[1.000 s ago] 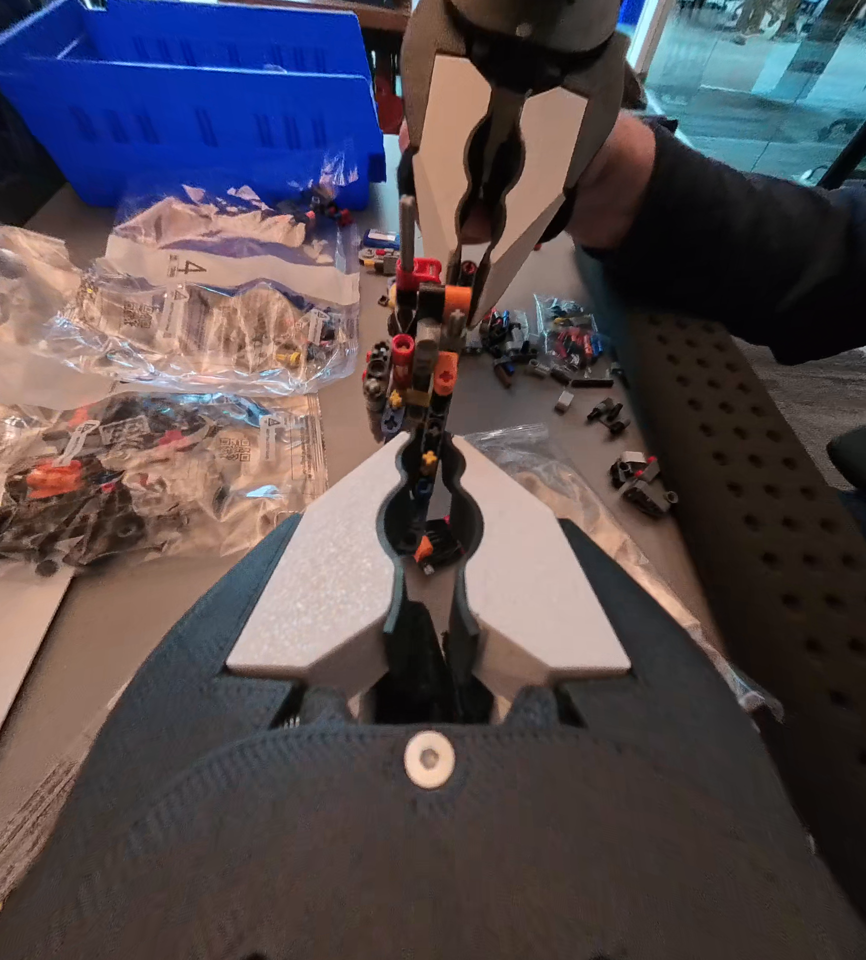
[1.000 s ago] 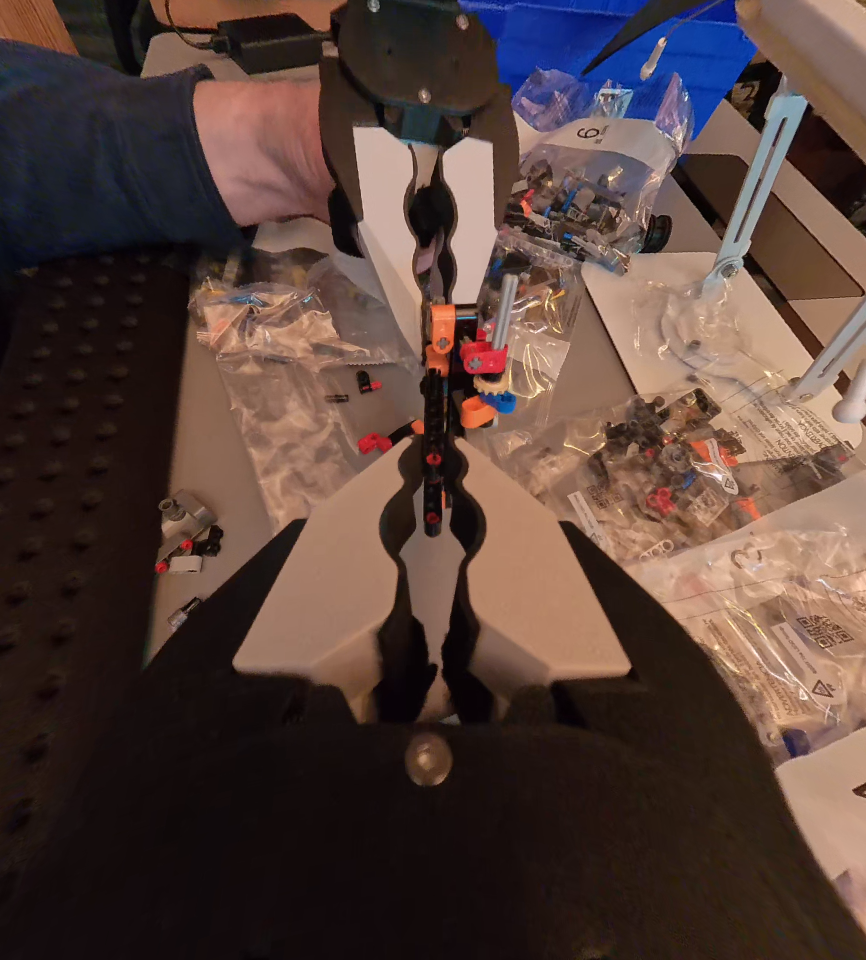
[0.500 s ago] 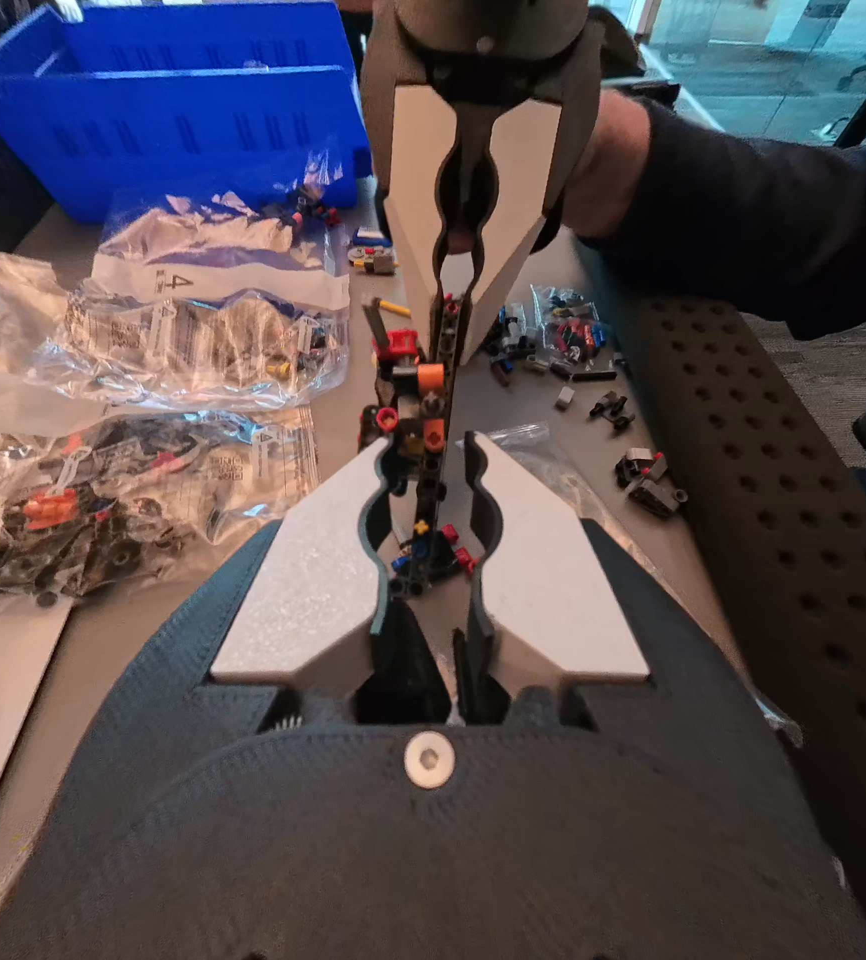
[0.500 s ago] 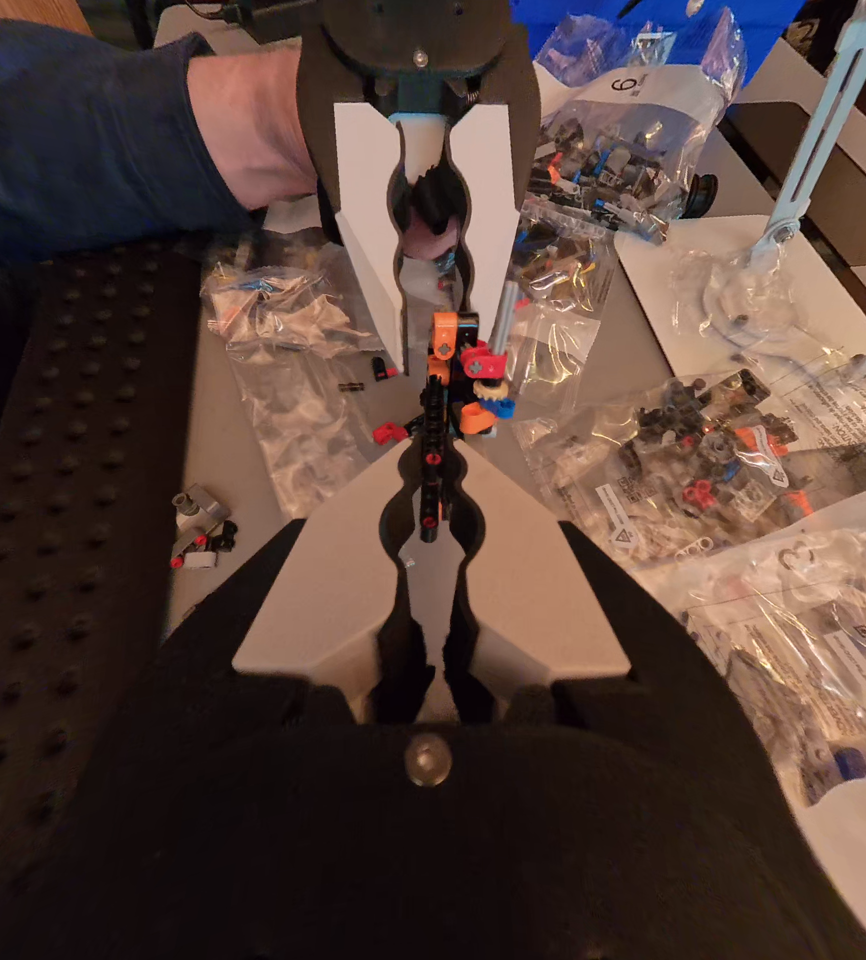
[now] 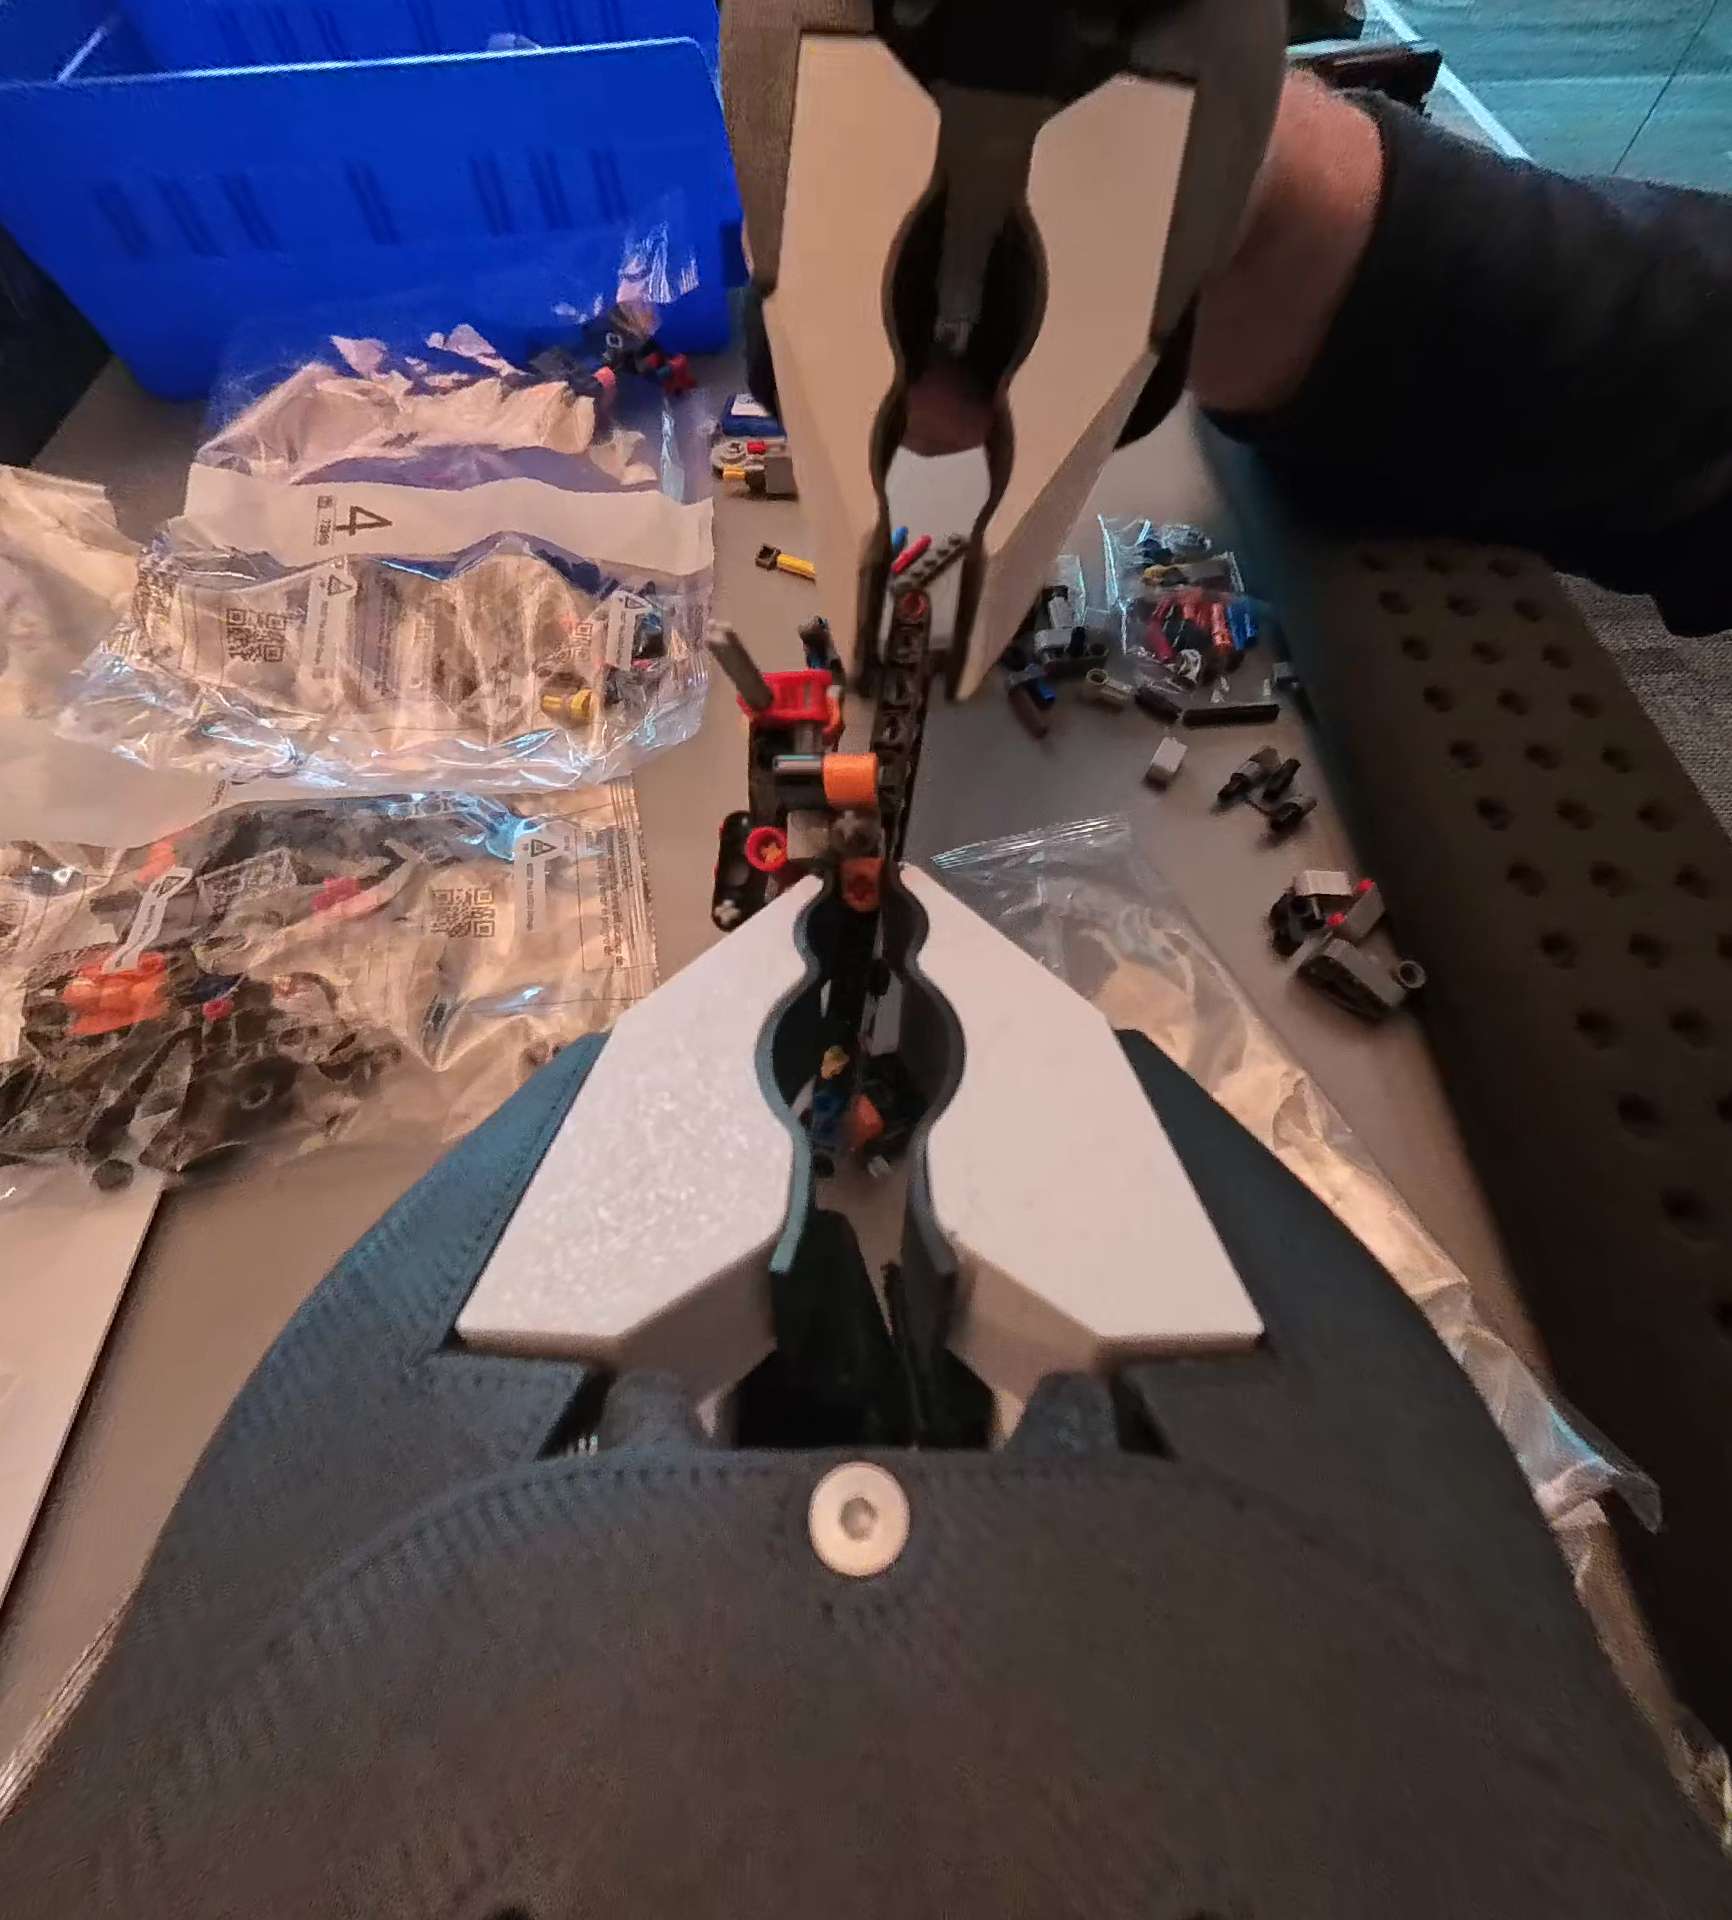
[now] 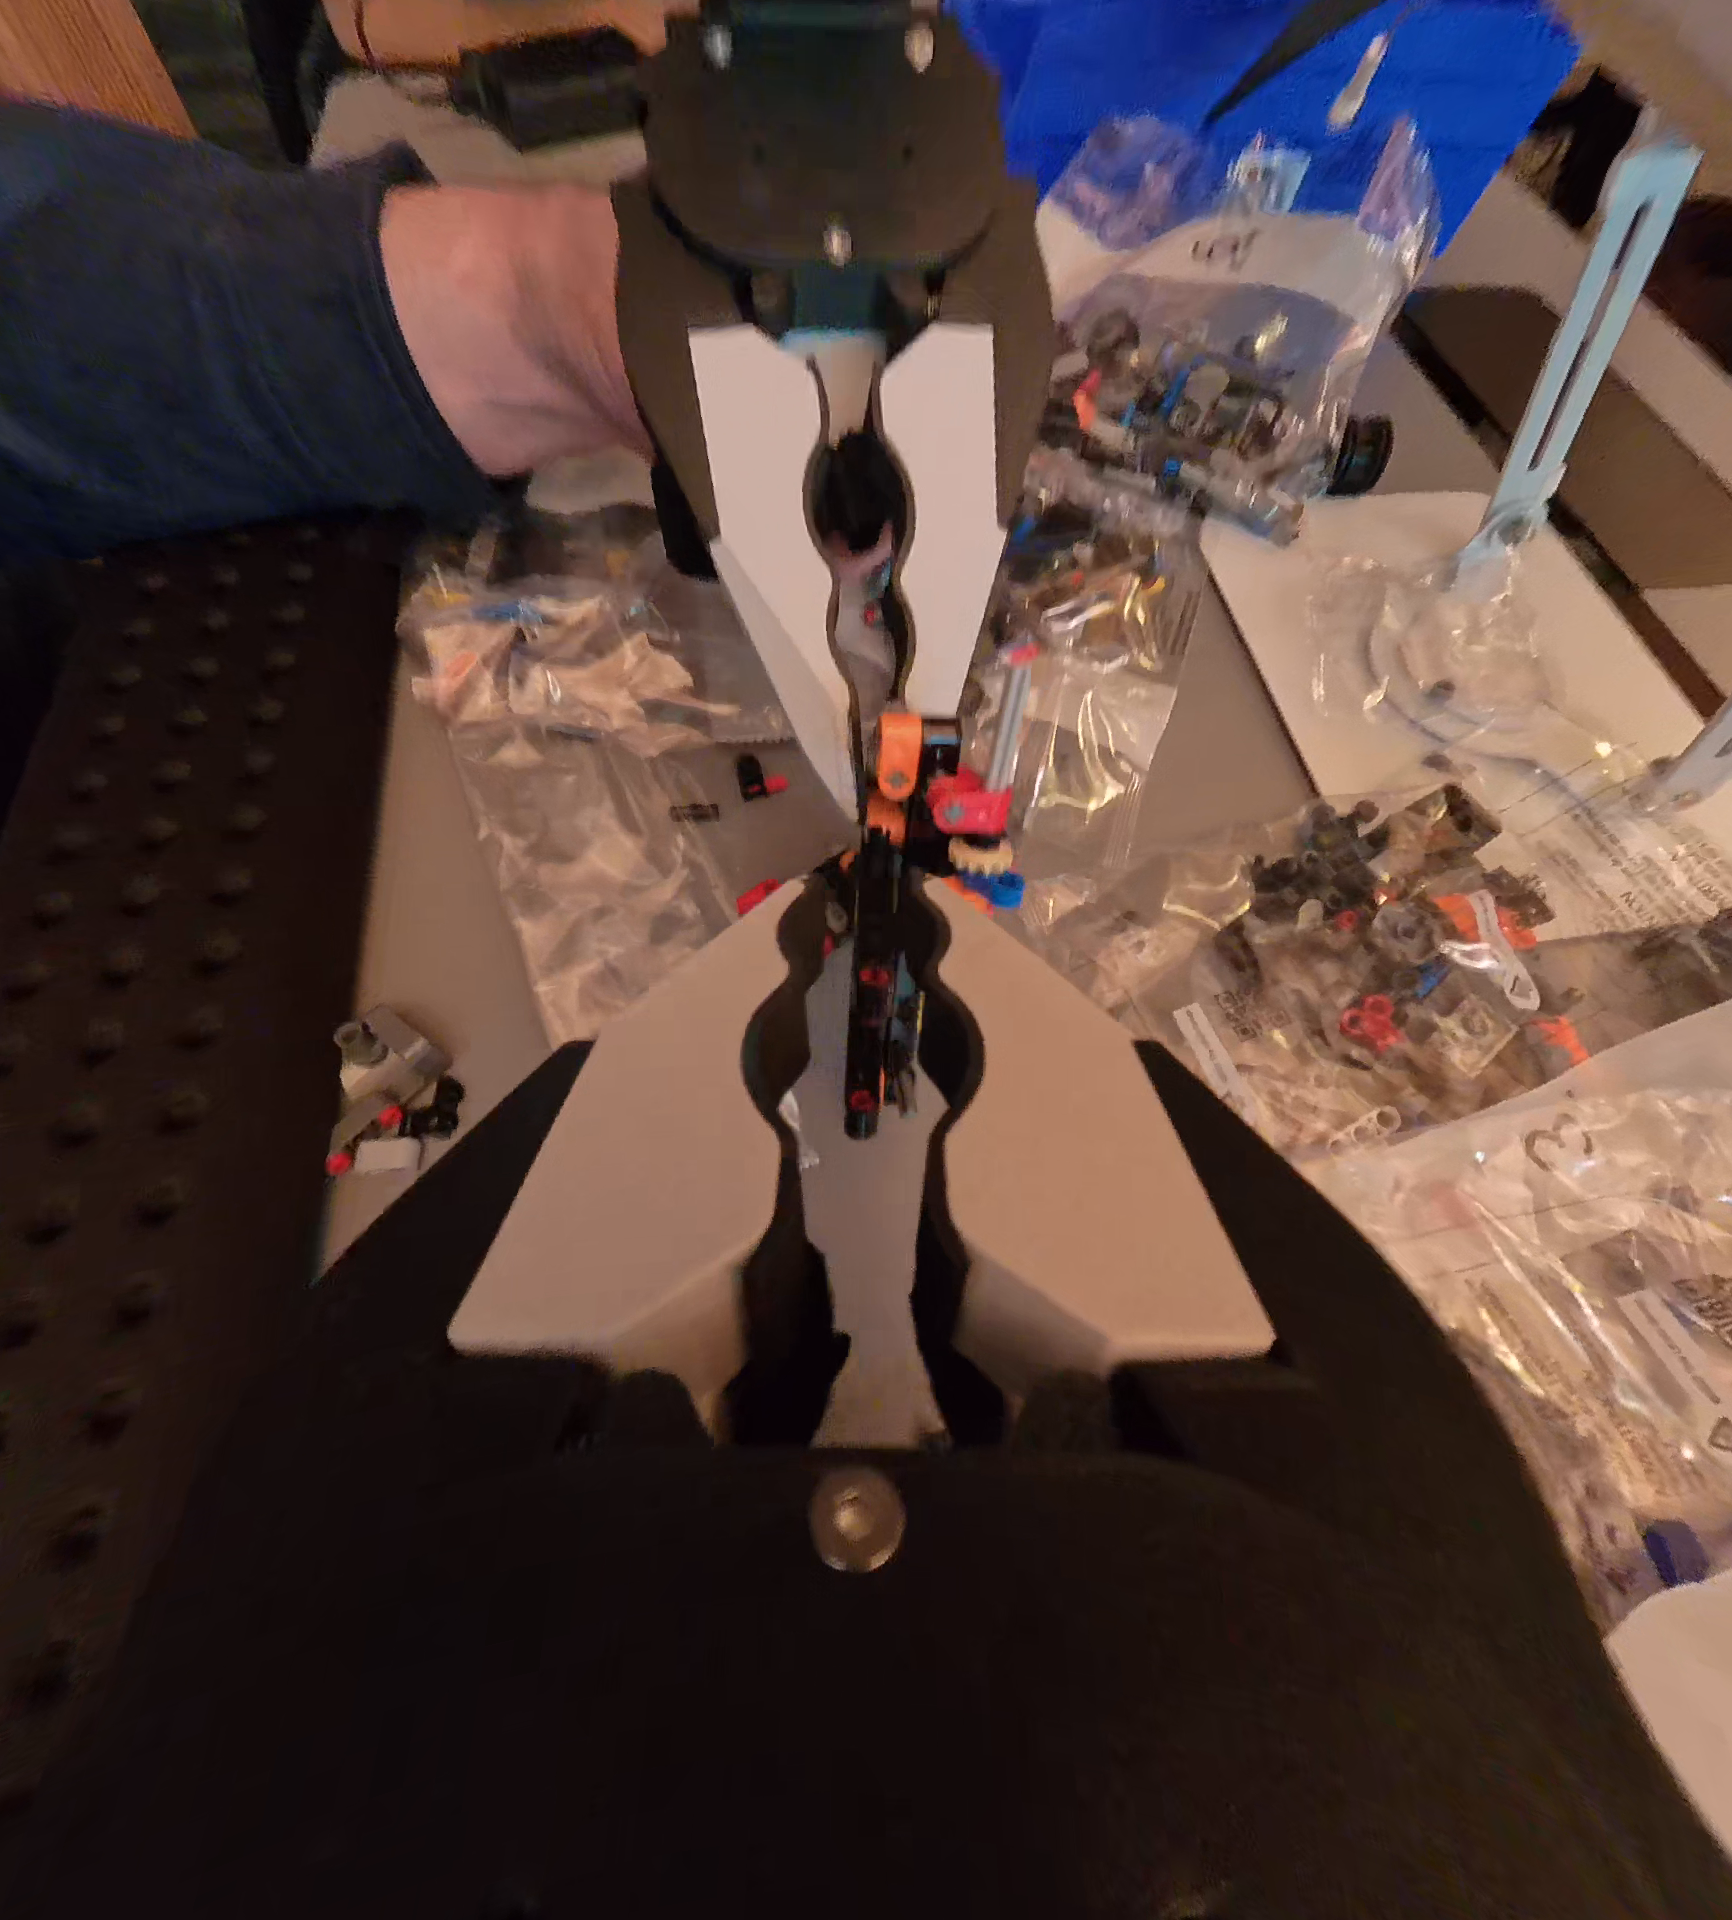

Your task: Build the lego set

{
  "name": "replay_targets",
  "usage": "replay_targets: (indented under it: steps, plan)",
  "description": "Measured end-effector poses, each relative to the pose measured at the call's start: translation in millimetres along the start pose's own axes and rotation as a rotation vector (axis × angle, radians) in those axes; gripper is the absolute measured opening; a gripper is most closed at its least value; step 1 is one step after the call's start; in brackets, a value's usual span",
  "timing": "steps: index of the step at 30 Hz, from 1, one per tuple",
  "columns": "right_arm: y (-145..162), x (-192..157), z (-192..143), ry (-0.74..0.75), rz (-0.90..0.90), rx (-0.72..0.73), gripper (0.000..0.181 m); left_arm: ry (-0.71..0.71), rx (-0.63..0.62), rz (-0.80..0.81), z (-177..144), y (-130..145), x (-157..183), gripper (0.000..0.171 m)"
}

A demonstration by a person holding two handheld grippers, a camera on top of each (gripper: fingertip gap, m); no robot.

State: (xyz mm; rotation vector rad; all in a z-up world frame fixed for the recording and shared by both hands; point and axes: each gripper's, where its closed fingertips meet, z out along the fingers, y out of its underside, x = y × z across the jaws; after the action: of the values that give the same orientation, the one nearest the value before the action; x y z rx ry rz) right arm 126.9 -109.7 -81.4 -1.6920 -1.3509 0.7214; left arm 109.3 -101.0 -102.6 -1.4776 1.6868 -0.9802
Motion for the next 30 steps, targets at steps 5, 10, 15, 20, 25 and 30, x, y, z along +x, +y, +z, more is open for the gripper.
replay_targets:
  steps: [5,10,15,20,25,30]
  plan:
    - [-3.1,10.2,4.3,0.089,-0.026,-0.007,0.037,0.003,-0.014,0.012,5.2,0.0,2.3,0.006]
    - [8.3,8.6,20.6,0.117,-0.098,-0.11,0.042,0.026,-0.036,0.047,15.1,-1.4,10.5,0.006]
    - [7.3,3.7,20.7,0.067,-0.06,-0.095,0.023,0.026,-0.046,0.052,15.5,0.2,11.2,0.006]
    - [6.7,5.5,20.3,0.04,0.014,-0.074,0.022,0.017,-0.036,0.052,15.3,-0.5,9.2,0.006]
    - [-0.7,4.2,19.4,0.022,0.043,-0.029,0.021,0.026,-0.018,0.059,15.4,-3.3,11.7,0.006]
    - [-0.8,8.6,20.2,0.009,0.115,-0.005,0.021,-0.004,-0.033,0.072,14.8,-3.0,8.8,0.007]
